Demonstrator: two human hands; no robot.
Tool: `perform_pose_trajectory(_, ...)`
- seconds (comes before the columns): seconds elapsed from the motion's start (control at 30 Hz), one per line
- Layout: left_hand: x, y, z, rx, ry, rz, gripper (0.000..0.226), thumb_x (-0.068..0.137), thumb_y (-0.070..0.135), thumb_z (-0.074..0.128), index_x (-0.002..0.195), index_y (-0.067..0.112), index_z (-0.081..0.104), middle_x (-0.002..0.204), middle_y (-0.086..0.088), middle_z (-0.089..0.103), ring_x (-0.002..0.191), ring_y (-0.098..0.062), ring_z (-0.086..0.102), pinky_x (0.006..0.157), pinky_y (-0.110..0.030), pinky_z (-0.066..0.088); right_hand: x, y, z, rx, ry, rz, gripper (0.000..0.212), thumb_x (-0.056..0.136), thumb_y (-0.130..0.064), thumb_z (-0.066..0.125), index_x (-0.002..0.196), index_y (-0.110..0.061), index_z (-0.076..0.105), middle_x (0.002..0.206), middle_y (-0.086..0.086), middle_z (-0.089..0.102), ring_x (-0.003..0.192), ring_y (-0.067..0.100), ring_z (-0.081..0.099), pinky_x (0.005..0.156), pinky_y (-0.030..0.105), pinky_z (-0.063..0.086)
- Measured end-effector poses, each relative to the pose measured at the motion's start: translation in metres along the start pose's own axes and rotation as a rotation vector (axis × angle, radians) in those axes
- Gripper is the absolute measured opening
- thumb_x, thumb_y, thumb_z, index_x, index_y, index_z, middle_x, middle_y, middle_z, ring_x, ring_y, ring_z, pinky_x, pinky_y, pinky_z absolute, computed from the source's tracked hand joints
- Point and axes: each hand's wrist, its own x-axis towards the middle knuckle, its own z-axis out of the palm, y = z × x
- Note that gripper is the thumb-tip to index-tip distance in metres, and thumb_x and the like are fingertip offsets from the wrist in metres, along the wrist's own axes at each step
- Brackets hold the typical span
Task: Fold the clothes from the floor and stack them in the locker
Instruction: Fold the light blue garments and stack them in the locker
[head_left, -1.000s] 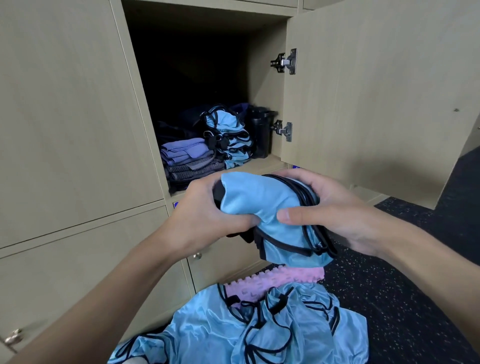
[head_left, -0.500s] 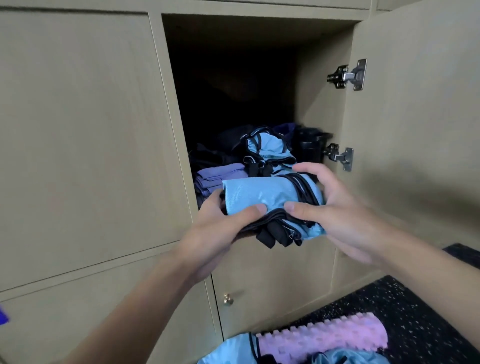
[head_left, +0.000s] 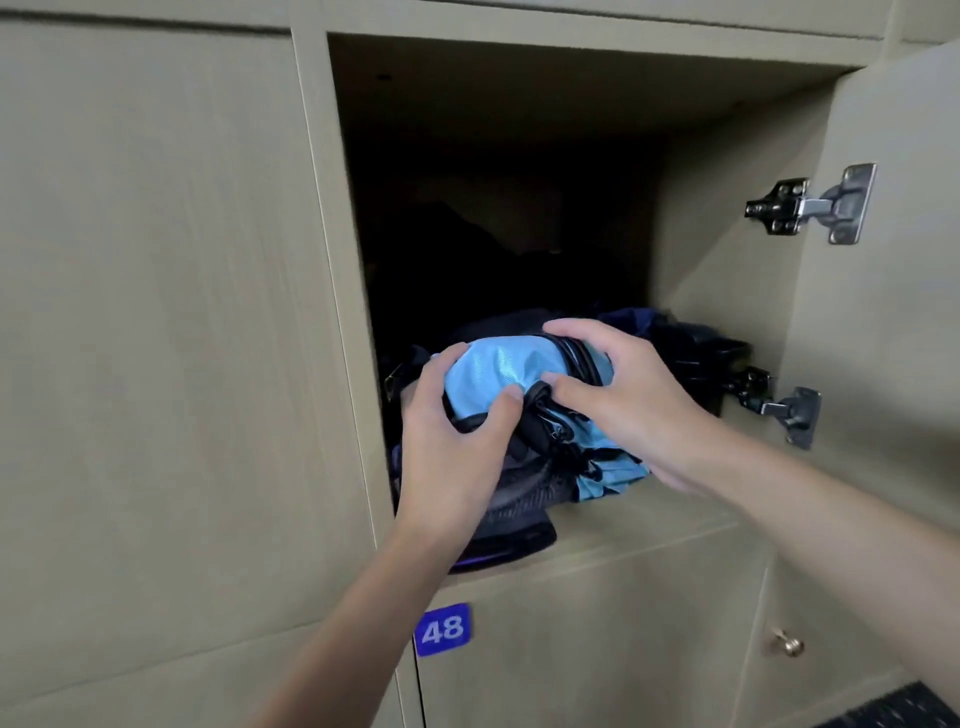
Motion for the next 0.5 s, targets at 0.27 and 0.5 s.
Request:
perform_pose_trajectory(0.27,0.045,-0.015,0.011,0.196,0.172,0.103,0.045,0.090,0.018,0.070,0.130,0.029,0.051,0.130,0.005,0.043,0.097,0.028,0.042,0.078,0.008,0.030,0.080,0.011,0.004,-0.162,-0.130,-0.114,0.046,0.083,-0.019,0.076,0.127,-0.026,0.061,0.115,-0.018,0.060,0.103,-0.005,0.056,0.083,0.002,0.040)
perform_pose_trajectory(0.5,0.052,-0.044,0.018,0.558,0.187,0.024,0.048,0.100,0.026,0.053,0.144,0.016,0.036,0.160,0.007,0.007,0.137,-0.010,0.028,0.088,-0.005,0.020,0.113,0.028,0.028,-0.768,-0.260,-0.339,0.044,0.087,-0.038,0.069,0.128,-0.025,0.059,0.128,-0.004,0.050,0.118,0.016,0.047,0.100,0.030,0.030)
